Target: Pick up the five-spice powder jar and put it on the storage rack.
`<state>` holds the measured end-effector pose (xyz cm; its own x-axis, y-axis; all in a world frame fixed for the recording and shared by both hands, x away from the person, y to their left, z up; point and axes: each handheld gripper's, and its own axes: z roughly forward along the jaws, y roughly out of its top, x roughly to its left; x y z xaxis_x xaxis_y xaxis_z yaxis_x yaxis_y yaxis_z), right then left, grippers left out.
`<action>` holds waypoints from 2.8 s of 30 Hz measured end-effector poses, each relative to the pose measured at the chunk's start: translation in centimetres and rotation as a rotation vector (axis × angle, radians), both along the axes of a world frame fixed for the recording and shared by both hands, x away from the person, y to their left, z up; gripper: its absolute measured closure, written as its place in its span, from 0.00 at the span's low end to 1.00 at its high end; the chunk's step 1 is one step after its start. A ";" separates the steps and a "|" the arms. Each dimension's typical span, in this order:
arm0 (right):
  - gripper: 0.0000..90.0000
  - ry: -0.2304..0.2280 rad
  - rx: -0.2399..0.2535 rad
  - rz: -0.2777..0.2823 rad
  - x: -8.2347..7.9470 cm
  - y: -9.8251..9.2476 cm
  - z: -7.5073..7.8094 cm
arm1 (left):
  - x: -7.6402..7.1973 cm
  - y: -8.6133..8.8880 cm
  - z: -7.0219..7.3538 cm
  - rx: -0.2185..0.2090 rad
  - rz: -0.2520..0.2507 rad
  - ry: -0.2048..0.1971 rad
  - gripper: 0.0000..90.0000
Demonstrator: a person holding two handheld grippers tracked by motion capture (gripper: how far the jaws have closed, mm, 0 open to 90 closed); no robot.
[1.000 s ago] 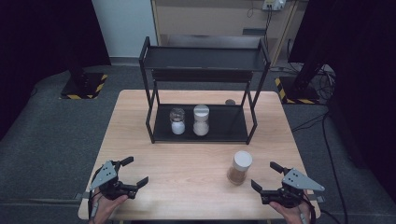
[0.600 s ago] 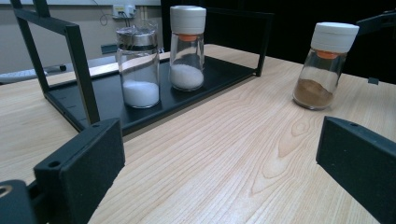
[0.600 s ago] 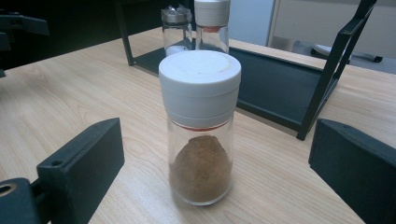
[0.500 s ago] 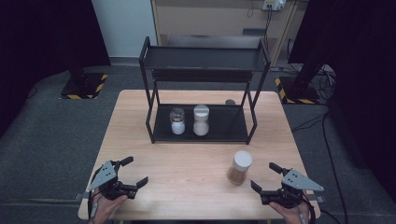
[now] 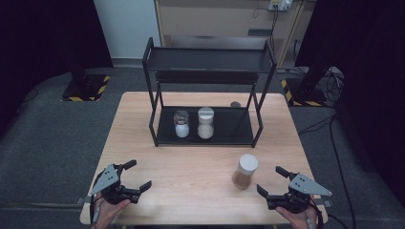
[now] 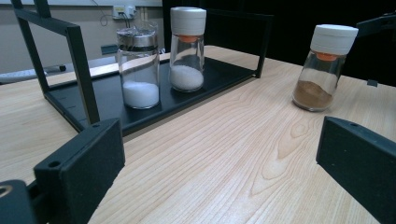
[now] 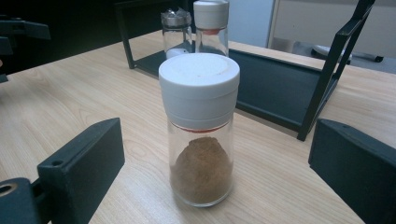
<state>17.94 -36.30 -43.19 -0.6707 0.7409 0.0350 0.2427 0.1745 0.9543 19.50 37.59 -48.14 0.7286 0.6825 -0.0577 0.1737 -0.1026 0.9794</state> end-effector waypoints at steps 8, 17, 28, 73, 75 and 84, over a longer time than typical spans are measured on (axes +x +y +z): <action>0.04 0.000 0.022 0.003 -0.1 -0.2 0.0 | 0.0 0.0 0.1 0.005 -0.001 0.000 0.00; 0.04 -0.011 0.034 0.024 -0.2 -0.1 1.3 | 0.0 -0.1 0.1 0.008 -0.002 0.002 0.00; 0.03 -0.007 0.034 0.048 0.8 0.2 2.9 | 0.0 -0.1 0.1 0.009 -0.004 0.004 0.00; 0.09 0.099 -0.014 0.116 7.1 3.9 1.5 | 0.0 -0.1 0.2 0.013 -0.004 0.004 0.00; 0.11 0.100 -0.015 0.117 7.2 4.1 1.4 | 0.0 -0.1 0.2 0.012 -0.005 0.005 0.00; 0.29 0.085 -0.027 0.099 7.5 4.5 0.7 | 0.0 -0.1 0.2 0.011 -0.004 0.005 0.00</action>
<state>25.41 -31.81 -42.54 -0.7359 0.6729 0.0756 0.3026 0.2268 0.9257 19.50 37.51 -47.99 0.7313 0.6800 -0.0535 0.1779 -0.1145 0.9774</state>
